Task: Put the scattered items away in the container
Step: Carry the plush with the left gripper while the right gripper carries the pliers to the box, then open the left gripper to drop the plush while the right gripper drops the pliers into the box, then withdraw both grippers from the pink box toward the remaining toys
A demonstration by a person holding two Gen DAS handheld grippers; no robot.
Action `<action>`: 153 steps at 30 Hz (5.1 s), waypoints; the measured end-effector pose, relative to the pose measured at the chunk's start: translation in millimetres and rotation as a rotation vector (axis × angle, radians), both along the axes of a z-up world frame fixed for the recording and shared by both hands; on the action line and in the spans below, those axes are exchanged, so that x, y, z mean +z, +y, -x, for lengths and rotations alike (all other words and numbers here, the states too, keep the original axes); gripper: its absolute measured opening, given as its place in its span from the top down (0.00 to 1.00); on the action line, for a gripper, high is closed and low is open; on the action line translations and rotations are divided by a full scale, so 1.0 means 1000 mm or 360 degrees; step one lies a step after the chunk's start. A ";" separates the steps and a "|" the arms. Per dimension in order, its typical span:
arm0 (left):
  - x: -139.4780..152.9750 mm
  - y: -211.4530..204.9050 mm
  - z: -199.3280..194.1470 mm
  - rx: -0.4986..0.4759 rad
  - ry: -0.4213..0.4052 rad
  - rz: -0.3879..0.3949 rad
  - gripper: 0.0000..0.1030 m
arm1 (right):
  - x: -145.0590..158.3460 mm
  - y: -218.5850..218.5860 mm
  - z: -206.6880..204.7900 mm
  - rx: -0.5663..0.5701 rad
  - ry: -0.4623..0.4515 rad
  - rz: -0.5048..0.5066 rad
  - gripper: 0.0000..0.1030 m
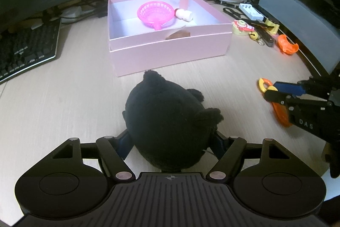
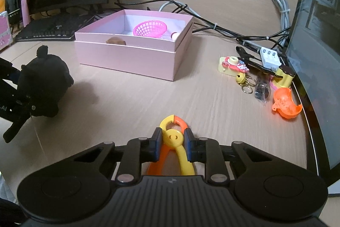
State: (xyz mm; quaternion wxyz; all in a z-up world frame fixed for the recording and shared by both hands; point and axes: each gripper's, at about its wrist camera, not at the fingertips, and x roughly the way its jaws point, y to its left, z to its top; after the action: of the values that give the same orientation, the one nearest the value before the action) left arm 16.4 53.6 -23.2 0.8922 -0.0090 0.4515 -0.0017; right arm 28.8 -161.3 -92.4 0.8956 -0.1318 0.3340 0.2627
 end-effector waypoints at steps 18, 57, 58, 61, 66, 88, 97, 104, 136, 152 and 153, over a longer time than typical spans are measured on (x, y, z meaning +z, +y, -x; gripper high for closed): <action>0.022 -0.013 0.014 -0.0157 -0.0130 -0.0012 0.24 | 0.043 -0.006 0.019 0.0001 -0.0119 -0.0060 0.79; 0.120 0.009 -0.041 -0.0257 -0.0520 0.0000 0.24 | 0.133 0.016 -0.009 0.0026 -0.0332 -0.0417 0.79; 0.123 0.012 -0.045 -0.0254 -0.0532 0.0008 0.24 | 0.137 0.018 -0.014 0.0024 -0.0341 -0.0444 0.79; 0.130 0.019 -0.061 -0.0250 -0.0568 0.0015 0.24 | 0.145 0.026 -0.030 0.0032 -0.0368 -0.0493 0.79; 0.135 0.034 -0.094 -0.0256 -0.0596 0.0057 0.24 | 0.152 0.042 -0.064 0.0067 -0.0366 -0.0566 0.79; 0.057 0.071 -0.217 -0.0204 -0.0253 0.0202 0.06 | 0.072 0.069 -0.219 -0.0151 0.0115 -0.0709 0.34; 0.061 0.026 -0.168 -0.0368 -0.0301 0.0162 0.03 | 0.054 0.028 -0.188 -0.0320 -0.0091 -0.0367 0.31; 0.041 -0.011 -0.131 -0.0574 -0.0148 0.0258 0.03 | 0.040 -0.004 -0.157 -0.0421 -0.0179 -0.0144 0.29; 0.001 0.007 -0.119 -0.0294 0.0054 0.0173 0.01 | 0.028 -0.018 -0.134 -0.0426 -0.0180 -0.0032 0.18; -0.003 0.004 -0.116 -0.0314 0.0068 0.0124 0.01 | 0.020 -0.017 -0.149 -0.0455 -0.0229 0.0099 0.67; -0.003 0.004 -0.116 -0.0309 0.0068 0.0124 0.01 | 0.020 -0.016 -0.149 -0.0458 -0.0235 0.0102 0.68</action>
State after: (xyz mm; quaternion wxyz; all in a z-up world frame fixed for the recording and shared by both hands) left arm 132.2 57.7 -26.1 0.8769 0.0001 0.4689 -0.1057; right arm 177.9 -177.3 -72.0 0.9413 -0.1301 0.2911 0.1106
